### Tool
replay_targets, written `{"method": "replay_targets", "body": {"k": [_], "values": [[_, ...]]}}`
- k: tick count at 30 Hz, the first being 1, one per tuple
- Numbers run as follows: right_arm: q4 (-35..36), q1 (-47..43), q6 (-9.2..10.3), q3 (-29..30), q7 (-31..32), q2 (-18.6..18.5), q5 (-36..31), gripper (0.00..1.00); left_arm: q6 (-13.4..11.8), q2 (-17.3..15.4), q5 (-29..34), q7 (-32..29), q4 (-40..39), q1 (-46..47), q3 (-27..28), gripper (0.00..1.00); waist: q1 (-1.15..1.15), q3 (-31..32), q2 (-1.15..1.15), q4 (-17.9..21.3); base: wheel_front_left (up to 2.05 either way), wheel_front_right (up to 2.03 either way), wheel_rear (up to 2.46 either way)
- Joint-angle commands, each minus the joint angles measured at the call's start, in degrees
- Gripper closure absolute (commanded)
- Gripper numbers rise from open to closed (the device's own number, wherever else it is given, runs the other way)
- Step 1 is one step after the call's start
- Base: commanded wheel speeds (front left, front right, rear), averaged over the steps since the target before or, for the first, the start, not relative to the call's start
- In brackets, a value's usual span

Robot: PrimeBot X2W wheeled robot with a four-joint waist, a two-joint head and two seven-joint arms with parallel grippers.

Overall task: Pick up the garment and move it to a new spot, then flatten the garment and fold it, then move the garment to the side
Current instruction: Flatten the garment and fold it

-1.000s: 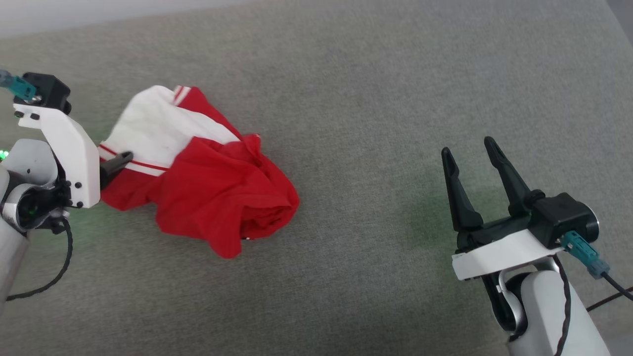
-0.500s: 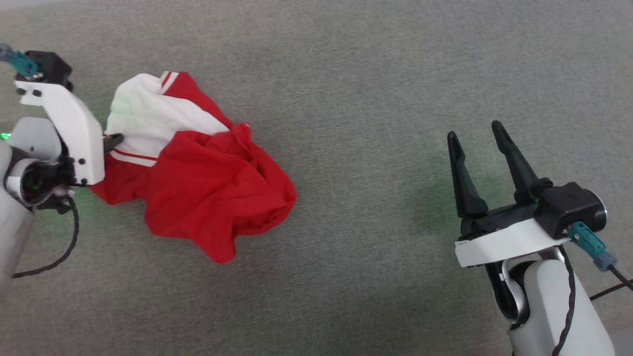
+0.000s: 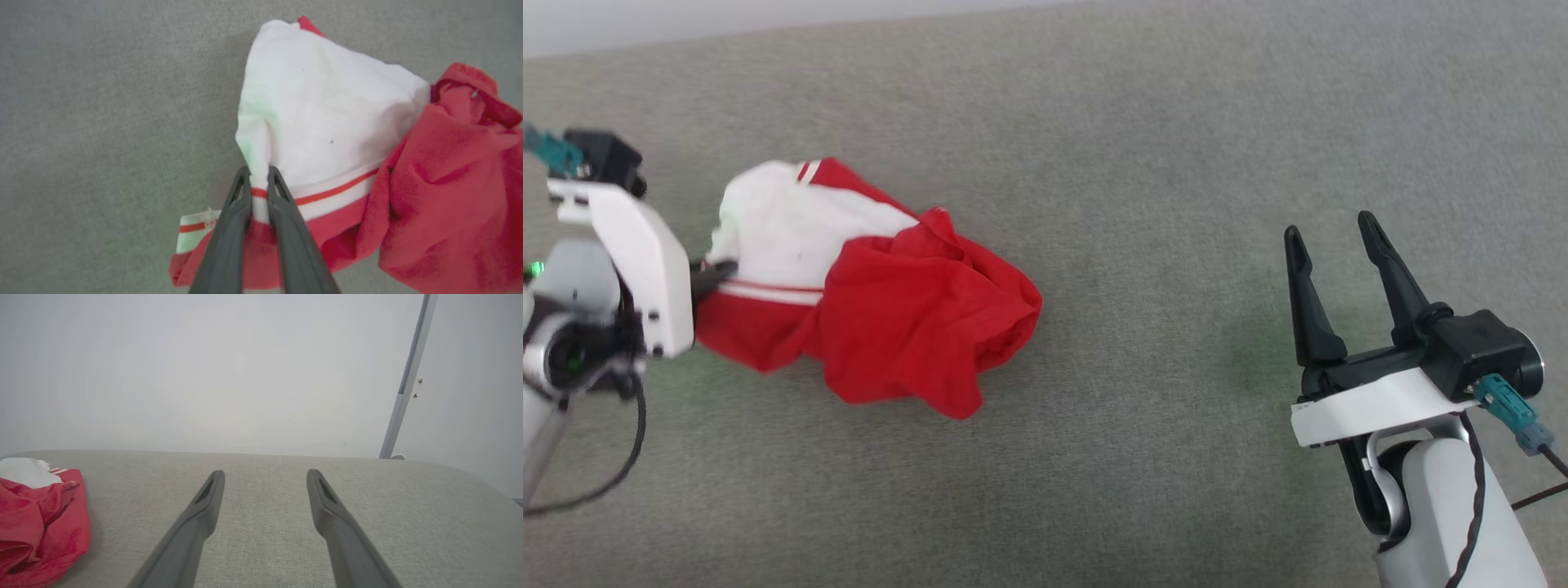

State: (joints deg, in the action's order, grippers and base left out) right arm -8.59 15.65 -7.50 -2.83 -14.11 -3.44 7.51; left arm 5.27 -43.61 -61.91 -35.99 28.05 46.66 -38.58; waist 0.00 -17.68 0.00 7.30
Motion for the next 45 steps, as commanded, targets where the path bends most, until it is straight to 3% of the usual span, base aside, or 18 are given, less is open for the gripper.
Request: {"method": "replay_targets", "body": {"k": [1, 10, 17, 18, 19, 20, 27, 37, 41, 45], "values": [[0.1, -0.9, 0.01, 0.2, 0.2, 0.1, -0.2, 0.00, -0.9, -1.2, -1.0, -0.2, -1.5, -2.0, 0.5, 1.00, 0.00, 1.2, 0.00, -1.0, 0.00, 0.00, 0.00], [0.6, -1.7, 0.02, 0.5, 1.1, -0.1, 0.0, 0.00, -9.3, -7.1, -7.6, -1.7, -14.8, -17.1, 2.4, 1.00, 0.00, 2.8, 0.00, -2.5, 0.00, 0.00, 0.00], [0.4, -1.7, 0.02, -0.3, 1.7, -0.3, 0.7, 0.00, -11.9, -6.8, -10.2, 0.5, -19.7, -23.5, 2.9, 0.98, 0.00, 3.3, 0.00, -3.1, 0.00, 0.00, 0.00], [0.4, -1.7, 0.02, -0.6, 2.0, -0.4, 0.9, 0.00, -12.2, -6.8, -9.9, 1.3, -20.1, -23.8, 3.1, 0.61, 0.00, 3.6, 0.00, -3.2, 0.00, 0.00, 0.00], [0.4, -1.7, 0.02, -1.0, 2.1, -0.5, 1.2, 0.00, -12.4, -6.7, -9.5, 2.3, -20.4, -24.1, 3.4, 0.05, 0.00, 3.8, 0.00, -3.3, 0.00, 0.00, 0.00], [0.4, -1.7, 0.02, -1.5, 2.4, -0.6, 1.5, 0.00, -12.6, -6.5, -9.6, 3.2, -20.6, -24.5, 3.7, 0.00, 0.00, 4.0, 0.00, -3.4, 0.00, 0.00, 0.00], [0.3, -2.1, 0.01, -6.9, 5.7, -2.9, 4.9, 0.00, -11.8, -5.8, -7.3, 12.6, -22.0, -26.2, 6.4, 0.00, 0.00, 6.4, 0.00, -4.8, 0.00, 0.00, 0.00], [1.7, -1.0, 0.02, -17.7, 14.8, -8.1, 13.5, 0.00, -9.4, -3.2, 0.4, 33.6, -21.9, -31.5, 8.7, 0.00, 0.00, 9.7, 0.00, -9.4, 0.00, 0.00, 0.00], [3.1, 0.4, 0.01, -22.1, 20.7, -10.5, 18.0, 0.00, -10.0, -1.1, 3.9, 42.7, -20.5, -33.8, 9.5, 0.00, 0.00, 10.6, 0.00, -12.5, 0.00, 0.00, 0.00], [4.0, 2.3, 0.01, -24.8, 25.5, -12.0, 20.9, 0.00, -10.6, 0.9, 5.3, 47.8, -19.6, -35.6, 9.7, 0.00, 0.00, 10.9, 0.00, -14.9, 0.00, 0.00, 0.00]]}}
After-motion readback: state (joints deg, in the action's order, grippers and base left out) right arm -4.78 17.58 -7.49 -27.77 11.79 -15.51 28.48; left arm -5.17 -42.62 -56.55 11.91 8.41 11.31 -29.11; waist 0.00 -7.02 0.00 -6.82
